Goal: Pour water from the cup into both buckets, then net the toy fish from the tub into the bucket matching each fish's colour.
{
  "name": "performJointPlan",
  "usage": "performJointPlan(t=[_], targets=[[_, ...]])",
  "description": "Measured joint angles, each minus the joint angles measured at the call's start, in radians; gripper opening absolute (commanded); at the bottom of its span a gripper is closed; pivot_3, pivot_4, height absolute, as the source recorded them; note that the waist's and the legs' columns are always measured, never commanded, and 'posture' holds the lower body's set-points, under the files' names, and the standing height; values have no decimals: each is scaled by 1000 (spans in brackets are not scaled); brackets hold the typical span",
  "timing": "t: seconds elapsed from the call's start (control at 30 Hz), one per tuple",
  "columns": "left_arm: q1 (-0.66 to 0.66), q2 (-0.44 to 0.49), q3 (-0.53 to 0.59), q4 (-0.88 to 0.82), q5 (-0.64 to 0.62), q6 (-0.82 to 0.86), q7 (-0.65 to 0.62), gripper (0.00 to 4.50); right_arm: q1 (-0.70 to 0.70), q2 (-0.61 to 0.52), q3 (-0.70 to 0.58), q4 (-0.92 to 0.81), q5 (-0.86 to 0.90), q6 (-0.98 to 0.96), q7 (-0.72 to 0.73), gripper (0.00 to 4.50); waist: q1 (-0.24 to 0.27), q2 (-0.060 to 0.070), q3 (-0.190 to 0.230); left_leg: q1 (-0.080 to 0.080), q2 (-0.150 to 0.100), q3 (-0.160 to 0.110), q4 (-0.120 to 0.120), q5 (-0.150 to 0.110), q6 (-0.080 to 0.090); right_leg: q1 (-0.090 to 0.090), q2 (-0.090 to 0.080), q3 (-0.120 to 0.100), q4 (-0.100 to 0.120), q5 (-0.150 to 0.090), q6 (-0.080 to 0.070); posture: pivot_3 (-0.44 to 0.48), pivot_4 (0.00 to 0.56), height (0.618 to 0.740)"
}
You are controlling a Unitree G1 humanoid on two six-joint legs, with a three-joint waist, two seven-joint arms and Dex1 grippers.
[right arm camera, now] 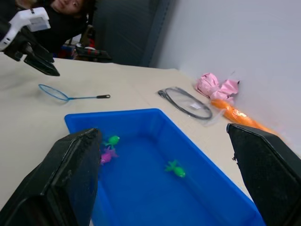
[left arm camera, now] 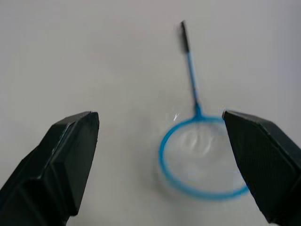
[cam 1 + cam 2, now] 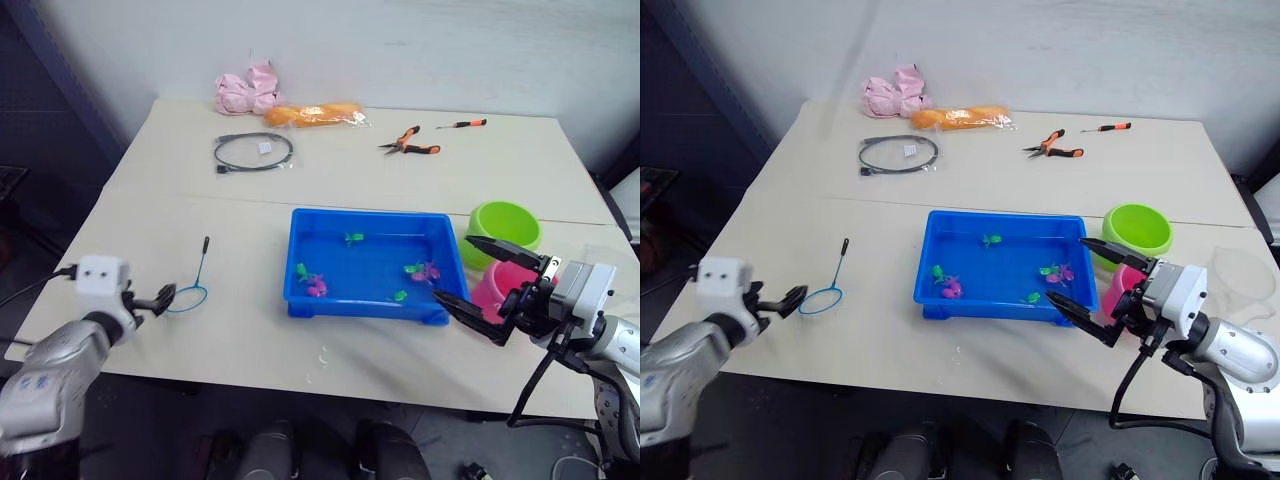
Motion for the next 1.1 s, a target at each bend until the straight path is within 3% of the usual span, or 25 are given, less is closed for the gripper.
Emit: performJointPlan(t=[0.13, 0.4, 0.53, 0.6, 0.63, 0.67, 0.8, 0.87, 1.03, 1.1], targets=[[-165, -43, -103, 170, 40, 53, 23, 4500, 55, -7, -3, -60, -8, 39, -33, 4394, 5, 0, 0, 0, 1, 0, -1, 1, -2, 0, 4, -1, 0, 0, 0, 0, 150, 740], [-347, -104, -233, 439, 142, -4, 28, 4500, 86, 8, -5, -103, -7, 65, -92, 4394, 5, -1, 0, 0, -3, 1, 0, 3, 2, 1, 4, 0, -1, 1, 3, 0, 150, 740], [-407, -149, -253, 539, 187, -57, 35, 3320, 65, 9, -6, -98, -7, 63, -105, 4500, 19, 1, -1, 2, -4, 0, 0, 4, 0, 2, -2, 1, -2, 2, 3, 0, 150, 740], [-420, -154, -262, 560, 196, -71, 21, 2394, 72, 9, -7, -95, -8, 59, -107, 4500, 26, 2, -2, 2, -5, 0, 0, 4, 0, 2, -3, 1, -2, 2, 3, 0, 150, 740], [-420, -156, -261, 558, 196, -69, 18, 2137, 78, 11, -12, -94, -8, 57, -109, 4500, 26, 3, -2, 2, -5, 0, 0, 4, 0, 2, -3, 1, -1, 2, 3, 0, 150, 740], [-414, -156, -257, 547, 196, -60, 17, 1526, 86, 12, -23, -92, -9, 55, -115, 4500, 26, 3, -3, 2, -5, 0, 0, 4, 1, 2, -4, 1, 0, 2, 3, 0, 150, 740], [-356, -155, -241, 491, 193, -55, 2, 25, 116, 12, -70, -77, -9, 43, -120, 4500, 22, 5, -4, 2, -5, 0, 0, 4, 2, 2, -3, 1, 1, 2, 4, 0, 150, 740], [-321, -147, -221, 450, 186, -67, -21, 25, 139, 12, -83, -71, -9, 37, -113, 4500, 19, 5, -4, 2, -5, 0, -1, 4, 1, 2, -3, 1, 1, 2, 4, 0, 150, 740], [-214, -127, -164, 377, 84, -211, -219, 25, 181, -56, -79, -70, 17, 113, -62, 4500, 4, 0, -1, 0, -4, 0, 0, 4, 2, 1, -4, 0, -1, 2, 4, 0, 150, 740], [-209, -45, -152, 339, 49, -297, -354, 25, 150, -137, -77, -70, 61, 204, -35, 4500, -2, -5, 3, 0, -3, 0, 0, 4, 1, -1, -5, 0, -3, 2, 2, 0, 150, 740]])
